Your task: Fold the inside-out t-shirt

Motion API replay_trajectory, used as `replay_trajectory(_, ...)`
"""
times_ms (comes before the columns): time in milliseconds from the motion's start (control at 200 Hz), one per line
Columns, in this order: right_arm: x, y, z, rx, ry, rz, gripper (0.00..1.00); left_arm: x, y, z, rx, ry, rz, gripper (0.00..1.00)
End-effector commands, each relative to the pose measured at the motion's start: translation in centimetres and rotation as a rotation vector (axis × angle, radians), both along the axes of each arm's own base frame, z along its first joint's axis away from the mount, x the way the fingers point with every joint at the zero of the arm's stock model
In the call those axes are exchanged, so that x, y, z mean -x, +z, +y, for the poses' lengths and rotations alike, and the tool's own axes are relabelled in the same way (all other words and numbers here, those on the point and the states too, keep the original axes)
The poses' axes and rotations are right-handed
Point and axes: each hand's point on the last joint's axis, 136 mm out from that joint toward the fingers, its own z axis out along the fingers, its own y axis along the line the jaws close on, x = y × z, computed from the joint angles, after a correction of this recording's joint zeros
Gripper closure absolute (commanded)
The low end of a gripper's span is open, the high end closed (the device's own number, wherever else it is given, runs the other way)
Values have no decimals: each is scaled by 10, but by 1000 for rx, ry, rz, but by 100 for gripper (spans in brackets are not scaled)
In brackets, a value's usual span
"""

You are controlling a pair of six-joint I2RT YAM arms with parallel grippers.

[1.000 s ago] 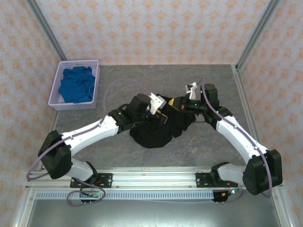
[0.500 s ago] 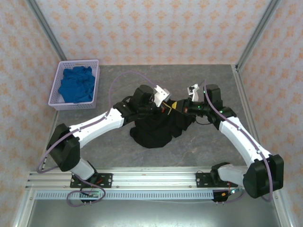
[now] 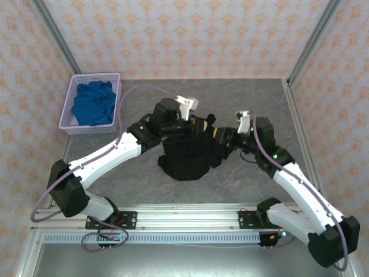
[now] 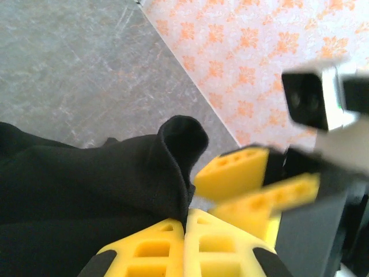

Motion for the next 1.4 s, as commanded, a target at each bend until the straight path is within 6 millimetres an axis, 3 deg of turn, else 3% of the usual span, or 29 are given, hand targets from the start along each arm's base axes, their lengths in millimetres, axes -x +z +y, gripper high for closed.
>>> replay_trajectory(0, -10, 10, 12, -25, -50, -156, 45, 6, 7, -14, 62, 55, 116, 100)
replay_trajectory(190, -18, 4, 29, -138, -82, -197, 39, 12, 16, -25, 117, 44, 126, 100)
replay_trajectory(230, -23, 1, 27, -144, -111, -188, 46, 13, 17, -25, 118, 39, 123, 100)
replay_trajectory(300, -24, -4, 25, -138, -123, -192, 68, 12, 15, -19, 98, 58, 109, 100)
replay_trajectory(370, -22, -24, 18, -63, -135, -162, 86, 8, 15, -9, 68, 96, 79, 100)
replay_trajectory(420, -17, -41, 12, -5, -139, -130, 92, 3, 16, -1, 65, 125, 58, 100)
replay_trajectory(490, -8, -64, 5, 57, -128, -76, 93, -6, 14, 10, 54, 159, 45, 100)
replay_trajectory(620, 7, -87, -8, 125, -115, -13, 90, -23, 11, 28, 29, 199, 34, 100)
replay_trajectory(911, 7, -87, -22, 185, -115, 46, 87, -22, 19, 36, -48, 141, -33, 100)
replay_trajectory(1021, 8, -67, -15, 181, -51, -7, 81, -18, 21, 35, -81, 103, -42, 100)
replay_trajectory(1191, 24, -24, 4, 177, 112, -140, 49, -14, 26, 31, -101, 64, -38, 100)
replay_trajectory(1311, 31, -7, 16, 227, 169, -210, 34, -13, 29, 28, -99, 54, -38, 100)
replay_trajectory(1391, 27, 7, 18, 246, 152, -247, 30, -13, 30, 27, -102, 51, -38, 100)
